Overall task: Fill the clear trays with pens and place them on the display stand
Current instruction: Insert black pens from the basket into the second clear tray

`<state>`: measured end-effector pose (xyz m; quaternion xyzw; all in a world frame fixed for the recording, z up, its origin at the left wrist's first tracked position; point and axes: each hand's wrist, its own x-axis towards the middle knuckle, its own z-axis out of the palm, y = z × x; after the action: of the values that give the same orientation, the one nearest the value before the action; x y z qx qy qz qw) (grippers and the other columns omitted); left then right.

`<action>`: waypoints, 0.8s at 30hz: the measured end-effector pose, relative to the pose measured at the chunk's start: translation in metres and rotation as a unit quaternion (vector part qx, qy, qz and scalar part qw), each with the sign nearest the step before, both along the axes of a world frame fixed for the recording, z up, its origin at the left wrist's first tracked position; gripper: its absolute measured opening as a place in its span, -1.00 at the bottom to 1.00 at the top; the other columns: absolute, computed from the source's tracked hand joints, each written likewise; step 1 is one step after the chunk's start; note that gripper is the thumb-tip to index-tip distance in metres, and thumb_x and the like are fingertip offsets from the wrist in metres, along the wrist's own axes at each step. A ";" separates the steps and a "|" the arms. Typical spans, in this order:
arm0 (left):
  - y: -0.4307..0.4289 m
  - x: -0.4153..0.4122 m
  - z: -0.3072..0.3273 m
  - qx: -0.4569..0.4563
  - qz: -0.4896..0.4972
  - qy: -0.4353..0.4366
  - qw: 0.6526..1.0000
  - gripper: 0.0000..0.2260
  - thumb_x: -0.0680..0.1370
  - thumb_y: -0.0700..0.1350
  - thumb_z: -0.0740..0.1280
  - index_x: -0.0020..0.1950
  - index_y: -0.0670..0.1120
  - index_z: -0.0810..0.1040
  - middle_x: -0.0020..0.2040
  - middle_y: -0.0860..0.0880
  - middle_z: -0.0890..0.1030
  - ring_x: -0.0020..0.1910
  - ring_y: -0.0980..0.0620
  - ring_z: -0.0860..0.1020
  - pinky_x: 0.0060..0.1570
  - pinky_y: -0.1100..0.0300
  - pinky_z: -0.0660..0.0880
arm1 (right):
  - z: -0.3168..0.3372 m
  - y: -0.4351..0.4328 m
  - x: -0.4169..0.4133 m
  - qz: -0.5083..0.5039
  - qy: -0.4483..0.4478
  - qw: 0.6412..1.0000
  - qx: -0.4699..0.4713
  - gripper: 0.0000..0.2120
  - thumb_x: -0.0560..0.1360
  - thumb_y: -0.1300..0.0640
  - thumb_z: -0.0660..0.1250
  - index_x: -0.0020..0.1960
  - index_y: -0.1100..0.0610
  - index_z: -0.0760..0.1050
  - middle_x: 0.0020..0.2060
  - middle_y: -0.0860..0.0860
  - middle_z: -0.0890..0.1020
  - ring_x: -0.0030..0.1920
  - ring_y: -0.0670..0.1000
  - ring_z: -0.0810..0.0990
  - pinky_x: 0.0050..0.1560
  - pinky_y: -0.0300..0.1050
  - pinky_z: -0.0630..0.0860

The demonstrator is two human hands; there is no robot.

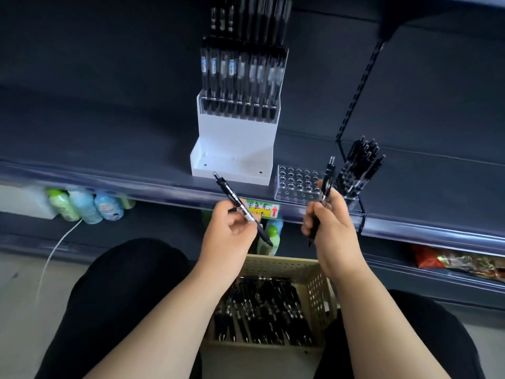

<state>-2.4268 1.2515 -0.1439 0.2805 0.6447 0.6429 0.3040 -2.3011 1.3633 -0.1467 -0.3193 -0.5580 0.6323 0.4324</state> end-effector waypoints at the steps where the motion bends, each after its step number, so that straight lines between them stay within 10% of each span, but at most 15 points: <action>1: 0.004 0.001 0.002 0.005 -0.005 -0.002 1.000 -0.76 0.51 -0.24 0.33 0.03 0.10 0.47 -0.09 0.08 0.67 -0.09 0.22 0.63 0.13 -0.01 0.53 | 0.004 0.004 -0.001 0.009 0.009 1.000 0.004 -0.74 0.54 0.11 0.11 0.11 -0.16 0.46 -0.40 -0.11 0.46 -0.43 -0.10 0.37 -0.37 -0.18 0.34; 5: 0.028 0.000 0.013 0.031 -0.045 0.034 0.998 -0.84 0.52 -0.14 0.34 0.01 0.13 0.54 -0.10 0.19 0.65 -0.08 0.24 0.62 0.06 0.11 0.54 | 0.026 0.020 -0.003 0.001 -0.047 0.993 0.108 -0.76 0.52 -0.08 0.11 -0.07 -0.16 0.55 -0.34 -0.11 0.55 -0.34 -0.11 0.51 -0.30 -0.22 0.49; 13: 0.099 -0.016 0.059 0.100 -0.102 0.089 0.986 -0.78 0.49 -0.14 0.34 0.04 0.15 0.46 -0.11 0.06 0.67 -0.08 0.06 0.66 0.04 -0.05 0.56 | 0.099 0.090 -0.009 -0.010 0.004 0.984 0.176 -0.85 0.52 0.25 0.16 0.01 0.04 0.37 -0.22 -0.01 0.60 -0.25 0.06 0.67 -0.16 -0.06 0.61; 19: 0.145 -0.030 0.055 0.127 -0.129 0.064 0.981 -0.83 0.48 -0.19 0.31 -0.02 0.06 0.43 -0.15 0.02 0.70 -0.08 0.03 0.67 -0.02 0.06 0.59 | 0.106 0.121 -0.002 -0.075 -0.117 0.959 0.247 -0.42 0.44 0.36 0.19 0.23 -0.23 0.18 -0.21 -0.10 0.56 -0.22 0.01 0.69 -0.15 -0.03 0.63; 24: 0.147 -0.036 0.023 0.120 -0.120 -0.001 0.986 -0.93 0.57 -0.13 0.24 0.00 0.01 0.48 -0.09 -0.01 0.70 -0.07 -0.01 0.67 -0.12 0.22 0.60 | 0.097 0.134 0.005 -0.146 -0.198 0.923 0.297 -0.63 0.51 0.14 0.22 0.05 -0.36 0.25 -0.21 -0.13 0.68 -0.20 -0.06 0.66 -0.11 0.04 0.60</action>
<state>-2.4628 1.3987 -0.1214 0.3895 0.5247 0.6744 0.3437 -2.2956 1.4970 -0.0502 -0.3728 -0.7416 0.2917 0.4754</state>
